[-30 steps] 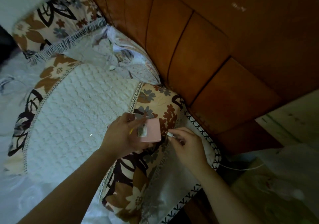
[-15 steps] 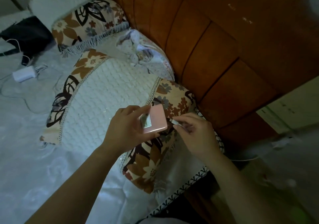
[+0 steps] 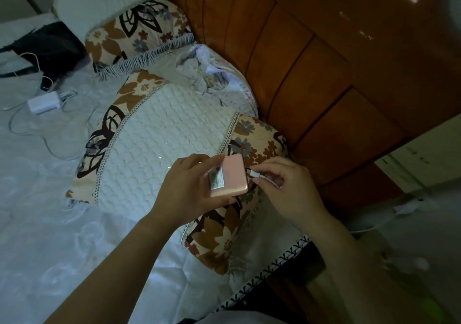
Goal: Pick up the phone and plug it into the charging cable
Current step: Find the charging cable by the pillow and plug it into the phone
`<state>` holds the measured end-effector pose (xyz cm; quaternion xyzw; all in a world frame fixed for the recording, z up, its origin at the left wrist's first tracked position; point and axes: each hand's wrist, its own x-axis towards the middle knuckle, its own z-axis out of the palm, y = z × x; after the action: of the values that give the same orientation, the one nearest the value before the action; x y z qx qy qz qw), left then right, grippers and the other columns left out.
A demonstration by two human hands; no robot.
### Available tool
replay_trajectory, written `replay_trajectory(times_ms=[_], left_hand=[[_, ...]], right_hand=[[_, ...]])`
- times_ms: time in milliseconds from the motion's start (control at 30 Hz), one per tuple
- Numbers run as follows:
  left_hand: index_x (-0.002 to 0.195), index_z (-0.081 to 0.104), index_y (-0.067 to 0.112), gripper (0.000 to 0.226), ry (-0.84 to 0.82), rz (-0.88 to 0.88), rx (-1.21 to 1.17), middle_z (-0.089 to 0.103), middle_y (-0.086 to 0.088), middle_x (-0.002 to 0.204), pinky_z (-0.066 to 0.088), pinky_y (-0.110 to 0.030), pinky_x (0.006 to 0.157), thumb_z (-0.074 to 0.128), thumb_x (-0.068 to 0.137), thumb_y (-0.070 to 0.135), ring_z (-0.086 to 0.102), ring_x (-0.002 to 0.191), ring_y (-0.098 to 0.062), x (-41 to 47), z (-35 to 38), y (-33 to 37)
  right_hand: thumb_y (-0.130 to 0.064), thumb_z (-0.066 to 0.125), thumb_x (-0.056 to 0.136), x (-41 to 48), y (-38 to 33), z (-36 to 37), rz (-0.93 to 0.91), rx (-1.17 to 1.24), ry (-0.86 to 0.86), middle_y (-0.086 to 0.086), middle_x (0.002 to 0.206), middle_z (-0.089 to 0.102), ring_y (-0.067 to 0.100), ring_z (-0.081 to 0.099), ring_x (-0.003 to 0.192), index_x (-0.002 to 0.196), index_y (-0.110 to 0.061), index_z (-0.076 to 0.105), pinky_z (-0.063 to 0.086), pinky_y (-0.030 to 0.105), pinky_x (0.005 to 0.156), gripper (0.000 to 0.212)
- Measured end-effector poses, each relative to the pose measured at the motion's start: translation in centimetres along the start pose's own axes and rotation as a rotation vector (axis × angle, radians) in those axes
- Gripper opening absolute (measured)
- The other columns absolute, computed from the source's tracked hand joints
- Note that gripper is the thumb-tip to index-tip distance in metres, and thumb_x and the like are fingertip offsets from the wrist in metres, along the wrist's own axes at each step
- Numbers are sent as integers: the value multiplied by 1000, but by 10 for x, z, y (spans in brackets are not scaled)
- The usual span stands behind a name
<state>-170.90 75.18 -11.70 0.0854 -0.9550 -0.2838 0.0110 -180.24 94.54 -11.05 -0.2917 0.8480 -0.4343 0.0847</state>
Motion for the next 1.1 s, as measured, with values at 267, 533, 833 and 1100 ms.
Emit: replay_trajectory(times_ms=[267, 533, 833, 1100], left_hand=[[132, 46, 28, 86, -42, 34, 84, 58, -5, 125, 39, -37, 89, 74, 57, 60, 50, 109, -24, 3, -4, -1], [132, 45, 31, 87, -64, 52, 101, 57, -2, 126, 41, -39, 90, 69, 56, 68, 49, 111, -22, 12, -3, 1], [132, 45, 34, 87, -40, 70, 97, 57, 0, 125, 42, -43, 88, 68, 56, 69, 49, 111, -23, 15, -4, 4], [132, 45, 32, 87, -49, 83, 88, 57, -1, 125, 40, -38, 88, 69, 56, 67, 48, 109, -22, 15, -4, 2]], right_hand=[[-10, 67, 80, 2, -7, -9, -26, -85, -97, -10, 93, 58, -3, 54, 85, 101, -17, 69, 43, 6, 71, 22], [-9, 68, 79, 8, -10, -17, -11, -148, -154, -11, 92, 57, -3, 52, 82, 101, -17, 69, 40, 4, 70, 23], [-20, 72, 76, 9, -5, -22, 65, -151, -95, -10, 90, 62, 3, 55, 77, 100, -22, 68, 46, 14, 63, 25], [-20, 71, 78, 5, -6, -16, 50, -140, -57, -6, 87, 64, 3, 57, 77, 90, -19, 70, 43, 10, 62, 12]])
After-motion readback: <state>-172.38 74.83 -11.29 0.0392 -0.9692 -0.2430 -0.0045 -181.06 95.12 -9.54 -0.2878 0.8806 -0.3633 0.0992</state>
